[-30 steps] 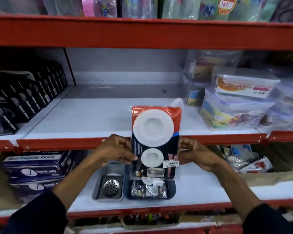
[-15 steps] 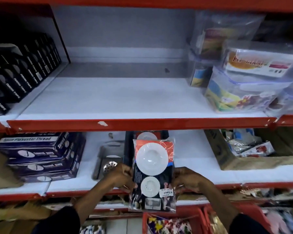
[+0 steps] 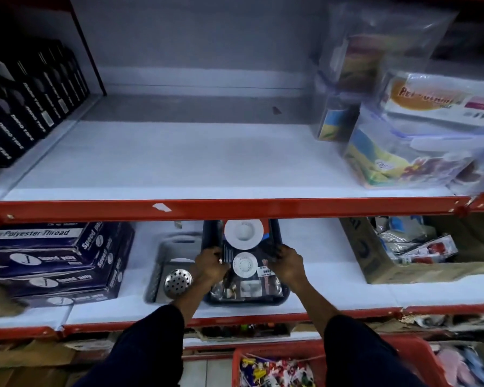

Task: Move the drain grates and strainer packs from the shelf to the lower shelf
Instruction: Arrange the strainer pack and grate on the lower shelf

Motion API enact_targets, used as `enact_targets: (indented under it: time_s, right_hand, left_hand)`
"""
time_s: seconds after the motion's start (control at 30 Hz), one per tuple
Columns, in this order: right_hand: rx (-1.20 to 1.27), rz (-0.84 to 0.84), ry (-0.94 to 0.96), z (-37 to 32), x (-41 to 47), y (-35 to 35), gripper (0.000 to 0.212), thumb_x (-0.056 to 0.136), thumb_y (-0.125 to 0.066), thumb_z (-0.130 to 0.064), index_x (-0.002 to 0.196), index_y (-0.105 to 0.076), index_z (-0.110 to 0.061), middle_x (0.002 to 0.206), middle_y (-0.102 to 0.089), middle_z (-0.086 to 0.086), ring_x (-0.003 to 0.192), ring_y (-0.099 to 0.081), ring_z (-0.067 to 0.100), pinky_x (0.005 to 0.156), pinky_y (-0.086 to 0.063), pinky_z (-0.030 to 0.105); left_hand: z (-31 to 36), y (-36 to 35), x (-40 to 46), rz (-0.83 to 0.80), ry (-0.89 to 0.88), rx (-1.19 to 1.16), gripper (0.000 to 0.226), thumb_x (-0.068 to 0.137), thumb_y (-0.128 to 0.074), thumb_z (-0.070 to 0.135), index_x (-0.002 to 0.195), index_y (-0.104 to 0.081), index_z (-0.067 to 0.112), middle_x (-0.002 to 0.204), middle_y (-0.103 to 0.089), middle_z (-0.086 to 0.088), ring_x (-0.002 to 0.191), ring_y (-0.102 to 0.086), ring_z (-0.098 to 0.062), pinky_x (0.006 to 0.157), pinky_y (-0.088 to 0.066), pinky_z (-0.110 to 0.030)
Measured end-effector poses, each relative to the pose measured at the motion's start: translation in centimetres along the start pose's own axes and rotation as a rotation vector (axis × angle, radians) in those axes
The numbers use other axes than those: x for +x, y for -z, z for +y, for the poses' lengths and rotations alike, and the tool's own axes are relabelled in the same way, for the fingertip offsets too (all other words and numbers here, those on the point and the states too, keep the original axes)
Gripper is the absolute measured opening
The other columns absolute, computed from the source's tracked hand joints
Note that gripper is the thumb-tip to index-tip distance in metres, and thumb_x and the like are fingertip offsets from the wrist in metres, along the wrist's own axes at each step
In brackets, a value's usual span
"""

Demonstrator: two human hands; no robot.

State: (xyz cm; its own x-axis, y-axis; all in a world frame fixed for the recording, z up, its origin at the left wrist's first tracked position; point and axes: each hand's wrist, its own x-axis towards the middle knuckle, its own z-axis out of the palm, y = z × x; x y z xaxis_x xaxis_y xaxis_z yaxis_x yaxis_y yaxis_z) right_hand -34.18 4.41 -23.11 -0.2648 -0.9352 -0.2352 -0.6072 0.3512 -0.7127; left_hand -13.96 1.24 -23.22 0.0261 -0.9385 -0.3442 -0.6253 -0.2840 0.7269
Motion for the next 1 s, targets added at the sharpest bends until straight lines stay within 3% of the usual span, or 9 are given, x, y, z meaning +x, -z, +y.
enact_targets:
  time_s: [0.1,0.2,0.3,0.47,0.63,0.77,0.8,0.9,1.0]
  right_hand:
    - [-0.08,-0.01,0.038,0.2,0.1,-0.9,0.053,0.085,-0.07,-0.011,0.136,-0.059,-0.016,0.118,-0.074,0.012,0.11,-0.068,0.033,0.087,-0.05,0.027]
    - [-0.105,0.011,0.041,0.4,0.2,-1.6,0.053,0.084,-0.067,-0.001,0.135,-0.059,-0.012,0.117,-0.074,0.014,0.107,-0.069,0.033,0.085,-0.049,0.025]
    - [-0.149,0.019,0.036,0.4,0.1,-2.5,0.05,0.086,-0.063,0.003,0.134,-0.057,-0.01,0.119,-0.072,0.014,0.106,-0.069,0.033,0.09,-0.056,0.033]
    - [-0.248,-0.018,0.032,0.6,-0.9,-3.8,0.069,0.092,-0.051,0.007,0.154,-0.026,-0.007,0.135,-0.06,0.019,0.114,-0.064,0.037,0.093,-0.056,0.043]
    - [-0.262,0.025,0.114,0.1,-1.5,-3.4,0.071,0.087,-0.062,-0.003,0.151,-0.034,-0.017,0.152,-0.044,0.01,0.128,-0.054,0.033,0.091,-0.058,0.045]
    - [-0.386,0.029,0.38,0.1,-2.4,-3.6,0.062,0.091,-0.06,-0.017,0.15,-0.042,-0.023,0.159,-0.038,0.002,0.147,-0.033,0.026,0.109,-0.048,0.044]
    - [-0.417,0.0,0.436,0.1,-2.7,-4.0,0.058,0.092,-0.057,-0.018,0.148,-0.045,-0.024,0.16,-0.036,0.001,0.15,-0.029,0.026,0.114,-0.043,0.044]
    - [-0.488,-0.088,0.498,-0.1,-3.6,-5.6,0.048,0.095,-0.048,-0.026,0.143,-0.053,-0.029,0.164,-0.028,0.0,0.154,-0.018,0.025,0.121,-0.033,0.042]
    - [-0.532,-0.141,0.461,-0.1,-3.9,-6.6,0.045,0.097,-0.046,-0.031,0.141,-0.055,-0.031,0.166,-0.023,-0.001,0.155,-0.014,0.026,0.121,-0.032,0.043]
  left_hand:
    - [-0.6,-1.1,-0.2,0.037,-0.068,0.091,0.051,0.08,-0.077,0.023,0.127,-0.062,0.012,0.12,-0.073,-0.013,0.11,-0.069,-0.031,0.091,-0.052,-0.033]
    - [-1.1,-1.6,-0.3,0.085,-0.114,0.118,0.05,0.078,-0.077,0.014,0.125,-0.061,0.009,0.12,-0.072,-0.015,0.109,-0.069,-0.032,0.088,-0.051,-0.031]
    - [-1.2,-1.7,-0.2,0.113,-0.138,0.106,0.047,0.079,-0.074,0.007,0.124,-0.059,0.006,0.116,-0.073,-0.016,0.104,-0.07,-0.033,0.079,-0.047,-0.025]
    - [-1.4,-1.4,-0.2,0.079,-0.135,0.149,0.051,0.084,-0.07,0.008,0.133,-0.054,0.01,0.11,-0.074,-0.018,0.103,-0.07,-0.034,0.086,-0.055,-0.034]
    - [-2.4,1.0,-1.1,0.093,-0.26,0.137,0.039,0.085,-0.062,0.006,0.124,-0.064,0.012,0.106,-0.078,-0.008,0.091,-0.075,-0.019,0.083,-0.052,-0.017]
    - [-6.2,5.5,-1.7,0.231,-0.367,0.297,0.034,0.086,-0.055,0.005,0.107,-0.071,0.025,0.089,-0.079,0.003,0.056,-0.063,-0.004,0.066,-0.06,-0.023]
    - [-7.5,6.5,-1.7,0.173,-0.352,0.365,0.035,0.085,-0.055,0.006,0.11,-0.071,0.026,0.095,-0.079,0.001,0.062,-0.066,-0.007,0.07,-0.061,-0.025]
    - [-10.4,7.9,-1.4,-0.101,-0.324,0.57,0.039,0.09,-0.053,0.009,0.125,-0.065,0.023,0.128,-0.069,-0.004,0.111,-0.067,-0.021,0.1,-0.053,-0.035]
    - [-11.5,7.6,-1.1,-0.192,-0.353,0.716,0.044,0.094,-0.046,0.012,0.135,-0.058,0.02,0.144,-0.056,-0.007,0.129,-0.055,-0.028,0.109,-0.045,-0.036]
